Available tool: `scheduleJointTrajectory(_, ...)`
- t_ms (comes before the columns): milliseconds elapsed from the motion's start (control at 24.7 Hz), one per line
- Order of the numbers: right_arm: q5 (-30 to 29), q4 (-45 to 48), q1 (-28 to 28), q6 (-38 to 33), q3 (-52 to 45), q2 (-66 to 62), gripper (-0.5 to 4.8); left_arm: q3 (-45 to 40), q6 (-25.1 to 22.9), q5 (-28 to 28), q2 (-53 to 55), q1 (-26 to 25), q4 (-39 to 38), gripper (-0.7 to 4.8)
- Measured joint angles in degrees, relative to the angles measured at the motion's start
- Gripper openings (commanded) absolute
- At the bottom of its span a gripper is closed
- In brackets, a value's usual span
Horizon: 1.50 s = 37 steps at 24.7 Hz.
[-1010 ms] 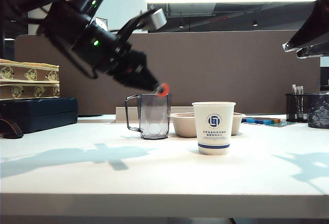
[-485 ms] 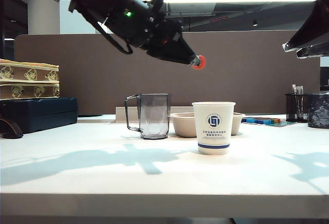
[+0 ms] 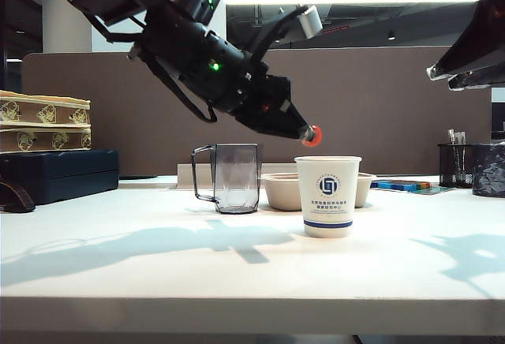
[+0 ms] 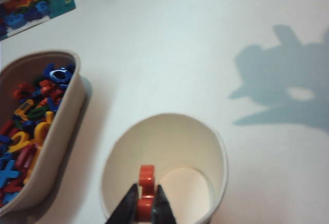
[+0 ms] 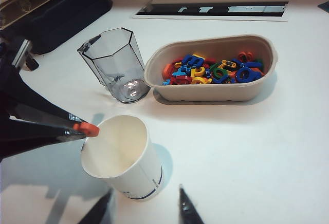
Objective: Pick up the letter "c" and put it in the paper cup.
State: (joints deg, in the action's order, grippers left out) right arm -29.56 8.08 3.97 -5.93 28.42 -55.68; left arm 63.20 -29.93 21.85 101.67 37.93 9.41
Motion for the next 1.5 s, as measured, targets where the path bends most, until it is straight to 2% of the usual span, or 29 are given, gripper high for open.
scheduleJointTrajectory(283,0.0,0.0,0.0,0.0,0.0,0.0,1.53,0.5,0.0,0.1,1.1,0.4,0.6,0.34)
scheduleJointTrajectory(404,0.0,-0.2,0.0,0.0,0.0,0.0,1.53,0.5,0.1,0.9,1.1,0.5,1.6,0.96)
scheduleJointTrajectory(485,0.0,-0.2,0.0,0.0,0.0,0.0,1.53,0.6,0.9,1.0,1.1,0.7,2.1,1.19)
scheduleJointTrajectory(1010,0.0,-1.5,0.1,0.1,0.0,0.0,1.53,0.7,1.7,0.9,1.7,1.0,2.4,1.2)
scheduleJointTrajectory(1333,0.0,-1.4,0.1,0.7,0.0,1.4,1.48,1.4,2.3,-6.4,-3.0,0.9,-4.0,1.1)
scheduleJointTrajectory(1495,0.0,-1.6,0.0,1.4,0.7,1.7,1.48,1.4,1.6,-7.8,-6.2,-0.8,-7.8,0.97)
